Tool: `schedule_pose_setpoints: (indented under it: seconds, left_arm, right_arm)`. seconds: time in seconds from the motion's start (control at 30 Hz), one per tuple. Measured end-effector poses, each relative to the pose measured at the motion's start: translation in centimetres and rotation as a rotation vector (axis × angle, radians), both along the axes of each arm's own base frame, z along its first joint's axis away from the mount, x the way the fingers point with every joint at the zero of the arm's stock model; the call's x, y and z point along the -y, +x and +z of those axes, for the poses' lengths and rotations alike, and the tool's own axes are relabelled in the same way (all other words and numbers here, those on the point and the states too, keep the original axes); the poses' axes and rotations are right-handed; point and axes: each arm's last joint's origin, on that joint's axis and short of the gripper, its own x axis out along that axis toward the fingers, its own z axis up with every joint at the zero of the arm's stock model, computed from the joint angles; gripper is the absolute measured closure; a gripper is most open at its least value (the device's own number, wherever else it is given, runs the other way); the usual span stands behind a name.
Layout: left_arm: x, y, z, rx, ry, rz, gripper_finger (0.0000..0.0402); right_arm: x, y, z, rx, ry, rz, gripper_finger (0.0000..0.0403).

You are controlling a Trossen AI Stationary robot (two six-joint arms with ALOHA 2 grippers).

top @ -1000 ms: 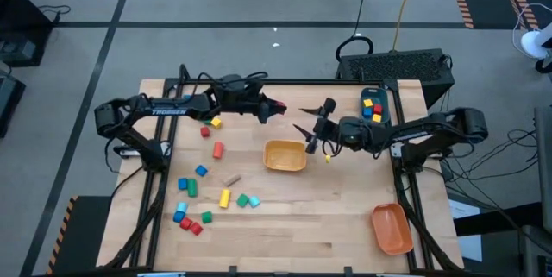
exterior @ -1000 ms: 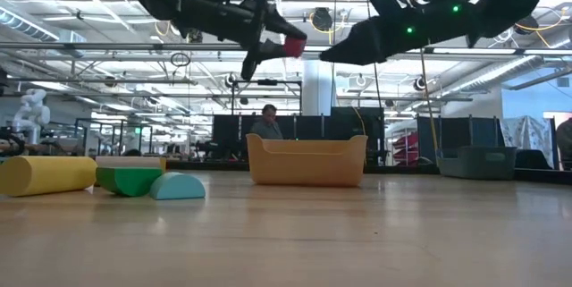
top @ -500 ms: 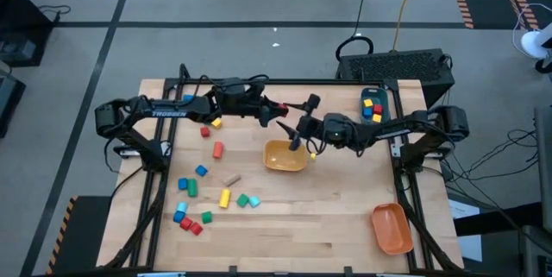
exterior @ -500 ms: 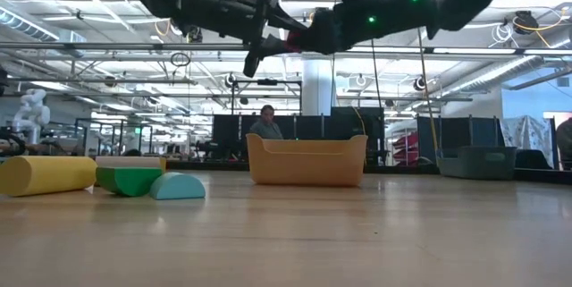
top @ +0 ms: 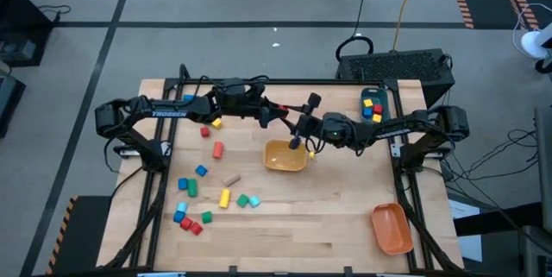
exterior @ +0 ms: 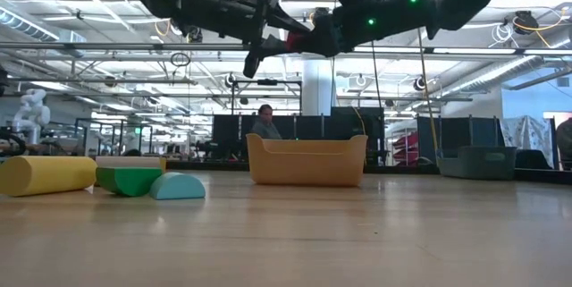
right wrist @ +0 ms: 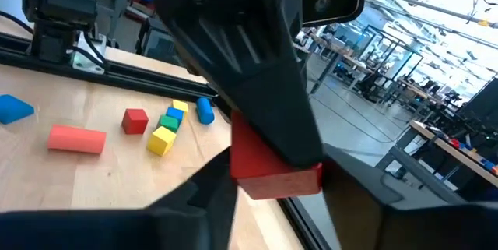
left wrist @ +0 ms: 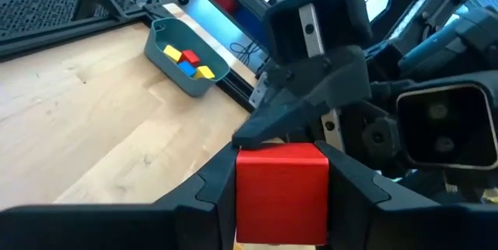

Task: Sort blocks by size
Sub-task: Put the red square block into the blue bin

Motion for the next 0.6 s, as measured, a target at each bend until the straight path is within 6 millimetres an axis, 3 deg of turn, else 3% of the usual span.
schedule_pose_setpoints:
  seconds: [0.07, 0.33, 0.6]
  left_arm:
    - [0.0, 0.0, 0.0, -0.003, -0.021, 0.006, 0.0264]
    - [-0.1, -0.1, 0.0, -0.004, 0.017, -0.001, 0.0215]
    - [-1.7, -0.8, -0.4, -0.042, 0.009, -0.017, 0.0205]
  right_arm:
    - [0.0, 0.0, 0.0, -0.006, -0.011, -0.003, 0.0286]
    - [0.1, -0.1, -0.1, -0.02, -0.006, -0.084, 0.0288]
    - [0.4, -1.6, -0.2, -0.15, 0.039, -0.203, 0.0288]
